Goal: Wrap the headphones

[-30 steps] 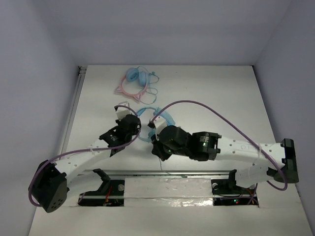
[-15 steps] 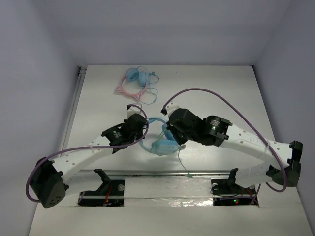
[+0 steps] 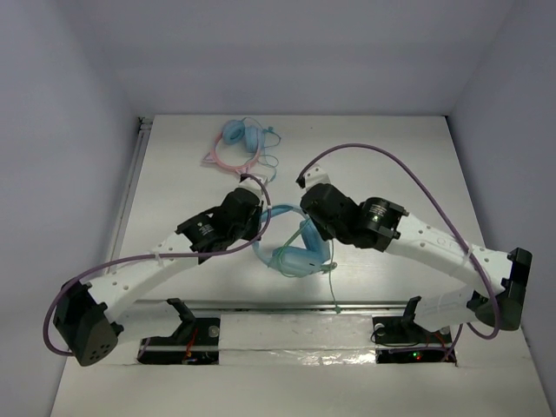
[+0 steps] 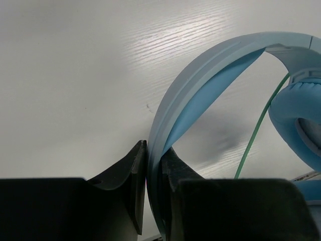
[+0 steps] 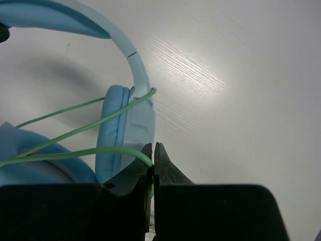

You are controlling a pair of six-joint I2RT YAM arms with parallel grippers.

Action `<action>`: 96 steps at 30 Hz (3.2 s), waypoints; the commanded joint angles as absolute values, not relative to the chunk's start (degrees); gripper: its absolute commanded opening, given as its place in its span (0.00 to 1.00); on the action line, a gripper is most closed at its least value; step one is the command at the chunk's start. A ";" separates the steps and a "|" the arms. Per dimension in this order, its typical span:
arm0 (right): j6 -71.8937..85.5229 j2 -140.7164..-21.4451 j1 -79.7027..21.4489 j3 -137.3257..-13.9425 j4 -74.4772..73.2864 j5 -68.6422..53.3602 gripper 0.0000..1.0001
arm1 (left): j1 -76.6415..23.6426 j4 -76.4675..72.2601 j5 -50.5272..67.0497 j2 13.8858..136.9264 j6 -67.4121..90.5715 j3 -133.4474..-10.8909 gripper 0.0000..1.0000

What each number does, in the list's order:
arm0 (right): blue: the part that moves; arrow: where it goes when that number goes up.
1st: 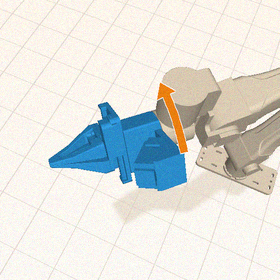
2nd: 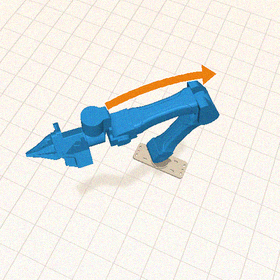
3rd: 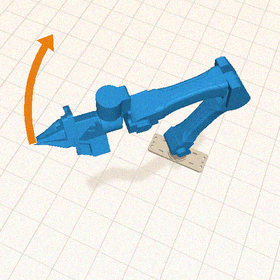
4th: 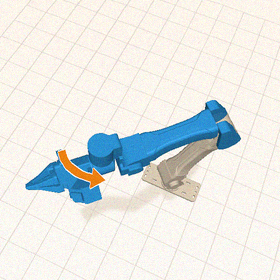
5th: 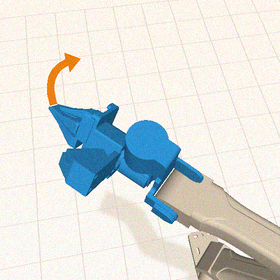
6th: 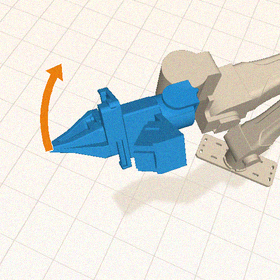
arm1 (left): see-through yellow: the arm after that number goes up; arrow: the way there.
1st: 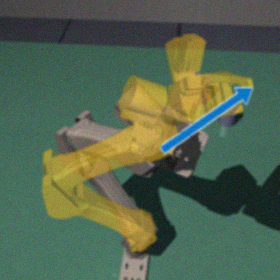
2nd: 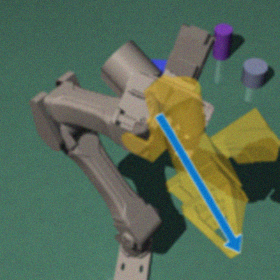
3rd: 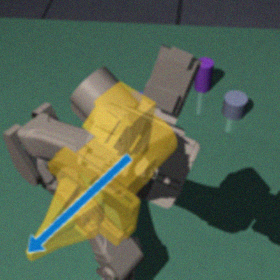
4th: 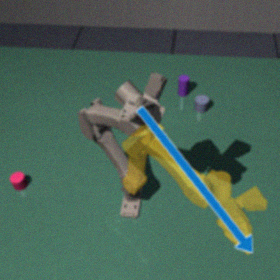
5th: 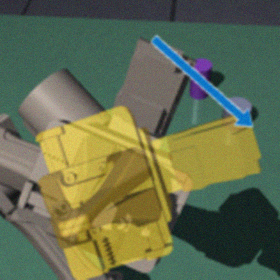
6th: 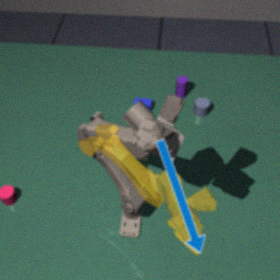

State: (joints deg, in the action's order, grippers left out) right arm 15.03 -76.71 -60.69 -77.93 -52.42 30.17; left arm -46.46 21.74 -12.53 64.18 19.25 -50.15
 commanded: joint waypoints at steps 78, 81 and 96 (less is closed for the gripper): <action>44.90 -68.82 -42.36 -21.36 42.97 2.72 0.02 | -30.41 -11.99 12.06 55.81 43.04 -52.94 0.00; 50.08 -69.08 -43.50 -20.40 44.99 3.08 0.02 | -30.41 -18.96 5.93 57.12 50.00 -49.32 0.00; 58.18 -75.06 -59.40 -19.42 58.01 7.38 0.08 | -30.41 -29.61 -14.15 67.32 60.20 -45.71 0.00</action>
State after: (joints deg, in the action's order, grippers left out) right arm 56.95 -74.04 -56.29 -19.35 54.98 7.73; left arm -30.92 -14.70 -6.50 67.99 52.71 -44.58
